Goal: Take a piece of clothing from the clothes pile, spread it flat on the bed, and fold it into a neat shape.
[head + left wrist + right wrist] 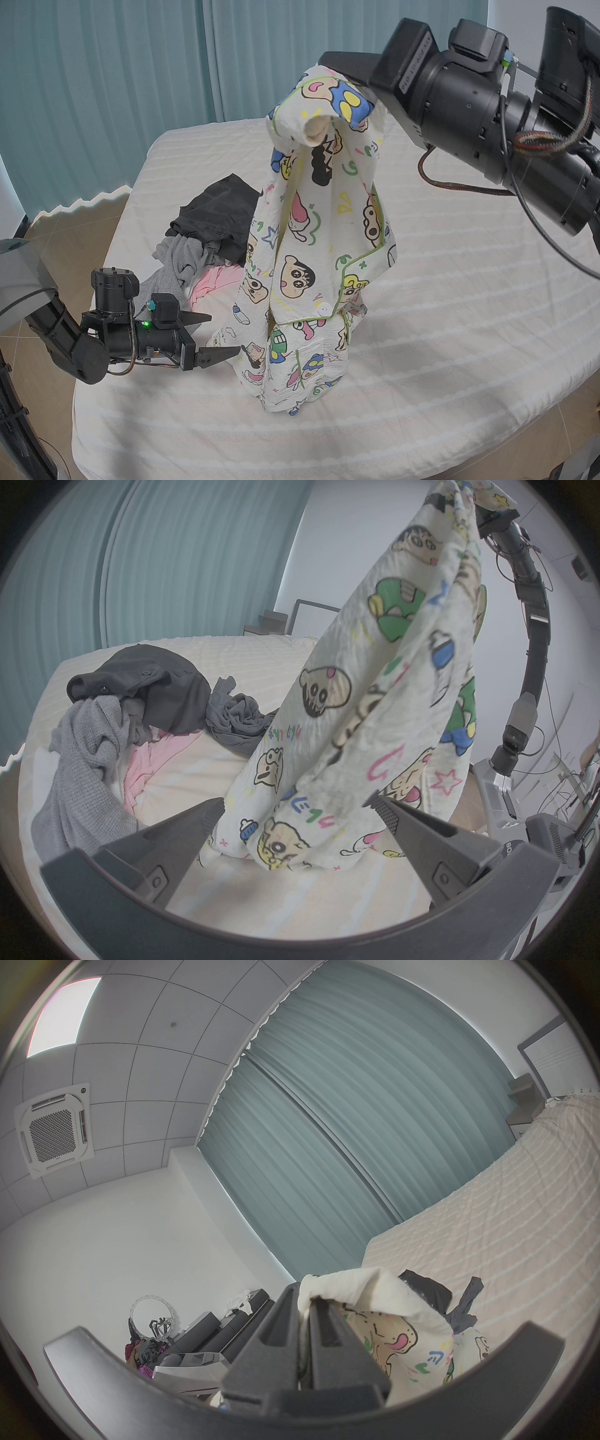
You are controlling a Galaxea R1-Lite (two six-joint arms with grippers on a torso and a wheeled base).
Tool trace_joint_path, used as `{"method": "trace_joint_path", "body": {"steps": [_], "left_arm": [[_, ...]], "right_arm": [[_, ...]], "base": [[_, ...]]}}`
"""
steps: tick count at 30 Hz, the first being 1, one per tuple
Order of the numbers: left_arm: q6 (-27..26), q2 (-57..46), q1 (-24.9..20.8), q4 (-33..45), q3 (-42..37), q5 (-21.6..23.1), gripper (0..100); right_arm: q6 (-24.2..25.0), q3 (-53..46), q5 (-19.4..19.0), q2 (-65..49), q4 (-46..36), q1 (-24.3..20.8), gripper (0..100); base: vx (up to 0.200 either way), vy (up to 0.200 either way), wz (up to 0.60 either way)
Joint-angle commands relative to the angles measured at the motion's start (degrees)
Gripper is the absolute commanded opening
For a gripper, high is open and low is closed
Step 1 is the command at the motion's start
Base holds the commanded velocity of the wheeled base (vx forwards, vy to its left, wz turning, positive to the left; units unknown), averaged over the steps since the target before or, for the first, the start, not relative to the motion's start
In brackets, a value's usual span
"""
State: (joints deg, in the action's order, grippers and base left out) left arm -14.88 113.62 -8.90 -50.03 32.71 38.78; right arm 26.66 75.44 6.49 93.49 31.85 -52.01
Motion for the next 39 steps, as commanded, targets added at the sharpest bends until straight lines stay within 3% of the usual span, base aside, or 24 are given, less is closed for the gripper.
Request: {"method": "trace_joint_path", "body": {"steps": [1,12,21,22,32,39], "left_arm": [[-0.14,1.96,0.02,-0.07,0.52,0.16,100],[0.03,3.63,-2.53,0.20,1.83,9.12,100],[-0.06,7.06,-4.55,-0.33,1.57,9.65,100],[-0.06,7.15,-4.72,-0.33,1.57,9.74,0],[0.03,5.21,-4.20,-0.95,-3.26,10.18,0],[2.23,-7.09,-2.18,-2.09,-11.00,9.65,0]], "right_arm": [[-0.03,0.33,-0.07,-0.77,-0.13,-0.03,0],[-0.03,0.59,-0.07,-0.59,-0.13,-0.03,0],[-0.03,0.94,-0.07,-0.77,-0.13,-0.03,0],[-0.03,1.03,-0.07,-0.77,-0.13,-0.03,0],[0.06,0.50,0.02,-1.38,-0.13,0.50,0],[0.06,-3.54,-0.07,-4.54,-0.13,4.28,0]], "base": [[0.000,0.000,0.00],[0.000,0.000,0.00],[0.000,0.000,0.00],[0.000,0.000,0.00],[0.000,0.000,0.00],[0.000,0.000,0.00]]}}
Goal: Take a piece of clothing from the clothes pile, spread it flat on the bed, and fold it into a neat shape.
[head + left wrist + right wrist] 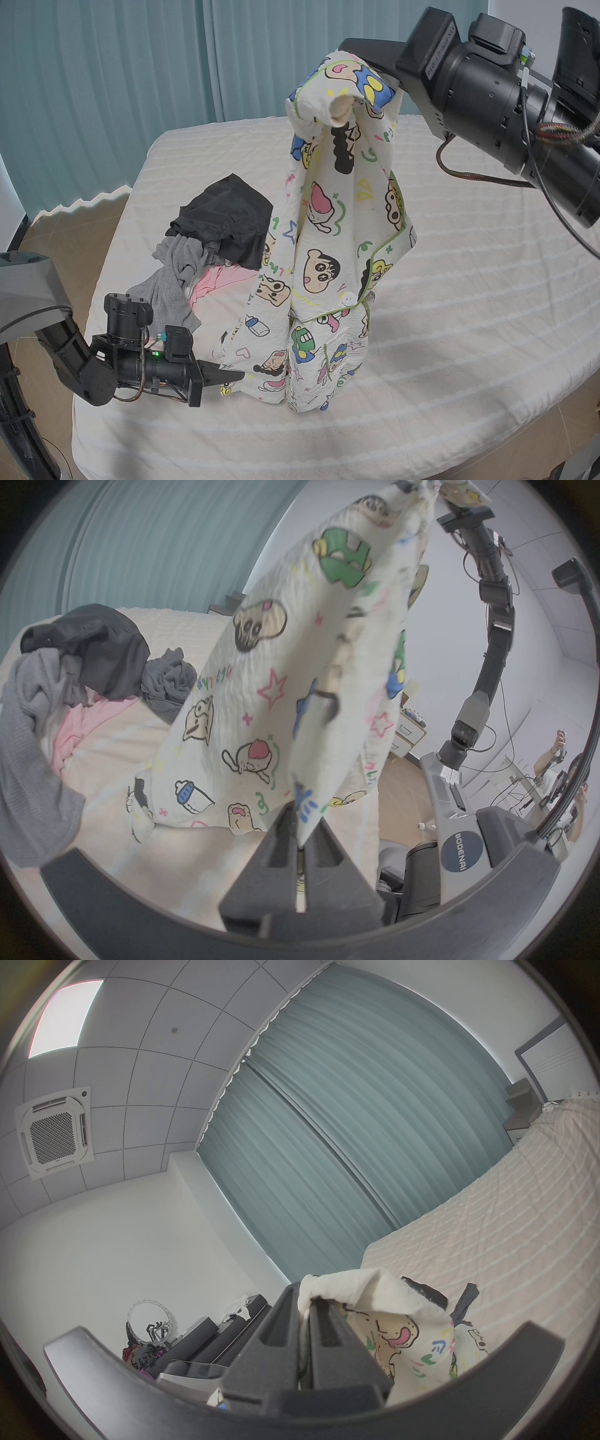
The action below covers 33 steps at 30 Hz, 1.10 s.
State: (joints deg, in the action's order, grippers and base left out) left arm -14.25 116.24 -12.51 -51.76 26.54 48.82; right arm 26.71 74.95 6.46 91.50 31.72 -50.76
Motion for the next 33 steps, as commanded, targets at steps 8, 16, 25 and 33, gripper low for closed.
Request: {"method": "trace_joint_path", "body": {"steps": [8,16,25,33], "left_arm": [[22.34,-29.49,1.87,-0.45,-4.21,-12.17,0],[28.05,-37.22,2.40,0.26,4.40,-32.92,0],[19.08,-37.84,3.19,0.26,17.05,-49.79,0],[13.55,-40.30,2.75,3.42,27.95,-56.65,0]], "right_arm": [[0.18,-12.02,-1.63,-7.65,0.18,11.39,0],[-0.96,-17.38,-2.07,-11.08,0.01,18.33,0],[-5.53,-16.32,-1.89,-13.72,0.45,20.88,0],[-6.32,-11.67,-1.54,-17.15,0.45,20.70,0]], "base": [[0.000,0.000,0.00],[0.000,0.000,0.00],[0.000,0.000,0.00],[0.000,0.000,0.00]]}}
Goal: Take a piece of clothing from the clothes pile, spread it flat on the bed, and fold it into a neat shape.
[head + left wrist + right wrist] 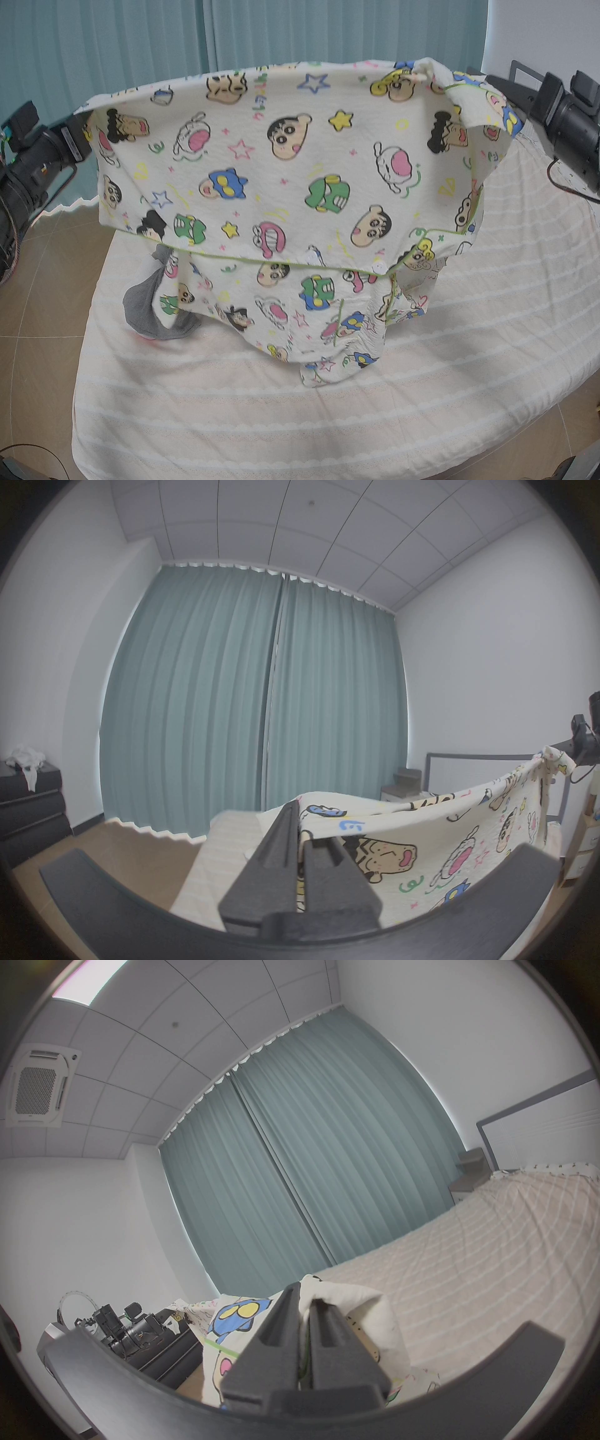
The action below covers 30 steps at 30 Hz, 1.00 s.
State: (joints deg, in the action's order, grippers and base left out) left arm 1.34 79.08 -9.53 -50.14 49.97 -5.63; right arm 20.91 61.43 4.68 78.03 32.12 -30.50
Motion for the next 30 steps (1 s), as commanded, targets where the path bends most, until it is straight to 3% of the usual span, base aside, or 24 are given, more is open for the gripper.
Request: {"method": "trace_joint_path", "body": {"steps": [1,14,20,26,30], "left_arm": [[-2.04,-3.93,-0.49,2.50,4.00,-2.19,0],[-1.52,-9.65,-0.84,5.84,-9.01,-1.93,0],[-1.43,-10.79,-0.84,5.84,-11.03,-1.93,0],[3.58,-11.23,-0.84,5.93,-12.00,-2.10,0],[3.58,-11.84,-0.84,5.84,-13.93,-2.01,0]], "right_arm": [[-0.52,1.41,0.06,-4.20,-0.04,0.44,0],[0.45,-8.52,-1.78,-7.72,0.13,0.27,0],[2.12,-9.13,-3.45,-7.63,0.05,0.09,0],[5.46,-9.22,-3.71,-7.98,-0.22,0.27,0],[5.46,-9.22,-3.71,-8.42,-0.22,0.35,0]], "base": [[0.000,0.000,0.00],[0.000,0.000,0.00],[-0.200,0.000,0.00],[-0.200,0.000,0.00],[-0.150,0.000,0.00]]}}
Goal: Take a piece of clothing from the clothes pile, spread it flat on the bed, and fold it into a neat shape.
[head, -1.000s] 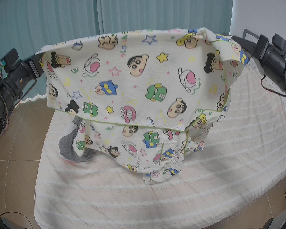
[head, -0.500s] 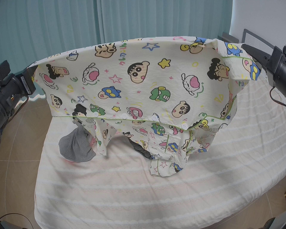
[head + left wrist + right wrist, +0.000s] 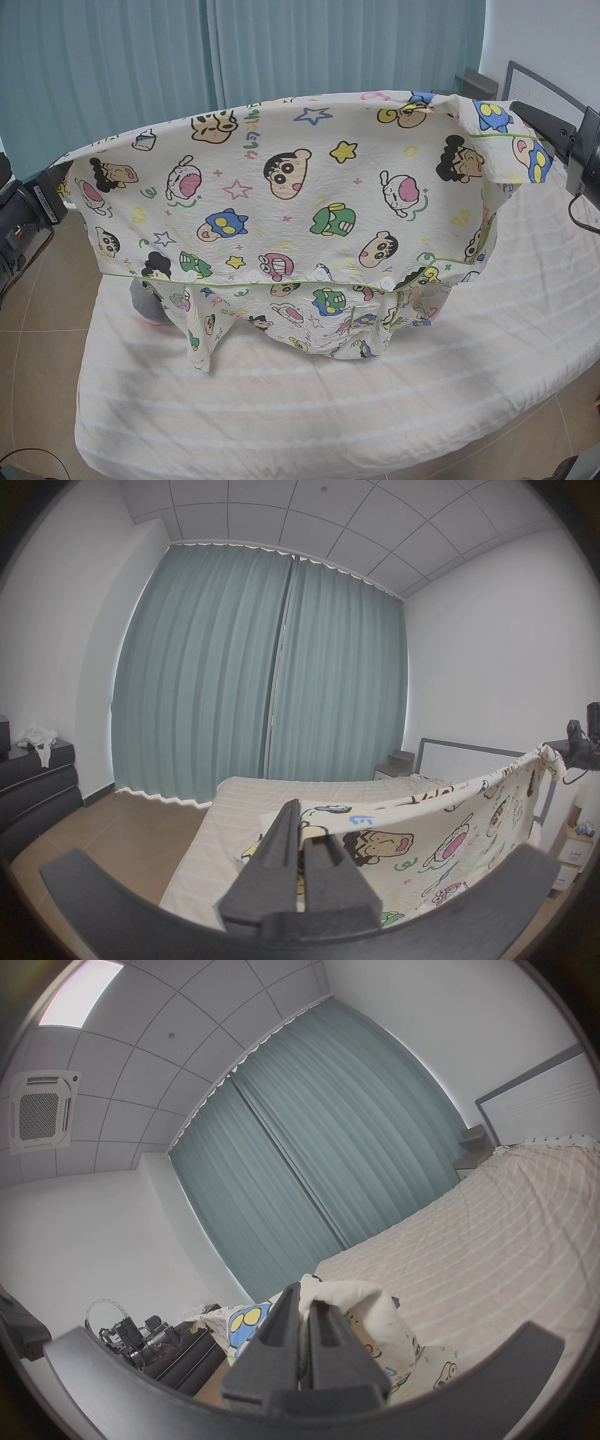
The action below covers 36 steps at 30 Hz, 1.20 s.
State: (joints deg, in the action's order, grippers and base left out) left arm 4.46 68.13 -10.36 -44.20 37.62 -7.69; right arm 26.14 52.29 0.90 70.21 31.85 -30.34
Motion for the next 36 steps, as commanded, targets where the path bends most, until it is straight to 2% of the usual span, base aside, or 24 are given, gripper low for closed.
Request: {"method": "trace_joint_path", "body": {"steps": [1,3,8,22,29,36], "left_arm": [[0.46,-1.07,-0.01,-0.09,-1.76,0.13,0],[0.55,-1.34,-0.01,-0.18,-2.29,0.13,0],[4.68,-1.60,-0.36,-0.18,-2.20,0.05,0],[4.59,-1.60,-0.71,-0.09,-2.11,0.13,0],[4.50,-1.51,-3.52,-0.01,-1.94,-0.31,0],[4.42,-1.34,-3.52,-0.01,-1.50,-0.39,0]], "right_arm": [[0.23,-0.08,0.06,-0.60,0.05,0.20,0],[0.23,-0.08,0.15,-0.95,0.05,0.28,0],[0.23,-0.87,0.06,-1.39,0.05,0.28,0],[0.23,-0.96,0.24,-1.56,0.14,1.34,0],[0.23,-1.22,0.15,-1.56,0.31,1.34,0],[0.23,-1.13,0.06,-2.35,0.31,1.69,0]], "base": [[0.000,0.000,0.00],[0.000,0.000,0.00],[0.000,0.000,0.00],[0.000,-0.200,0.00],[0.000,-0.200,0.00],[0.000,-0.200,0.00]]}}
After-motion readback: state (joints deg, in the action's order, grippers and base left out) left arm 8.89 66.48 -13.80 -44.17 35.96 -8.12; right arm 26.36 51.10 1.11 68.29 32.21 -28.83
